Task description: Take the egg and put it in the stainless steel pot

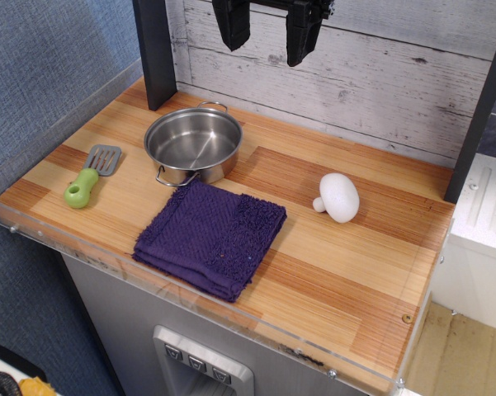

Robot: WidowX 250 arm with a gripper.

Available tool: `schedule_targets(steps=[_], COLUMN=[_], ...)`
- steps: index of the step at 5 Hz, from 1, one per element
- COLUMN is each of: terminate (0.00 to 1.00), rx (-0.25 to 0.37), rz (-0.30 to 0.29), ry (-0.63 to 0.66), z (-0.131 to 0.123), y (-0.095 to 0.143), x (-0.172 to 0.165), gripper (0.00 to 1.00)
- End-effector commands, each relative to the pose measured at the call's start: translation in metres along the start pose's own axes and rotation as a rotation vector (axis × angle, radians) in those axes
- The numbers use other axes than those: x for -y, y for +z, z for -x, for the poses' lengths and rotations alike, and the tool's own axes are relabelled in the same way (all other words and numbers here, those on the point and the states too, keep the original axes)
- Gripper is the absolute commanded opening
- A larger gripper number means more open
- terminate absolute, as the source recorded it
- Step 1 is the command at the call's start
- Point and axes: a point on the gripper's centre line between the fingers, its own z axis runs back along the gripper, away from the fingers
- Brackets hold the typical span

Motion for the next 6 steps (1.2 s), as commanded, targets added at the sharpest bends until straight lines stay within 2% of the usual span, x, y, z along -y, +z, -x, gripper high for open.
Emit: schedule_targets(steps=[1,2,4,5,6], terminate=[0.0,0.0,0.0,0.0,0.0], rx=[0.0,0.045,0.039,0.038,0.003], rz=[0.0,-0.007,-0.031,-0.039,-0.035], ry=[0.0,0.027,-0.008,-0.054,-0.081], z=[0.0,0.0,-0.001,-0.002,-0.003], y=[0.0,-0.002,-0.02,-0.035,-0.073], x=[0.0,0.005,0.038,0.062,0.089], gripper=[1.0,1.0,1.0,1.0,1.0])
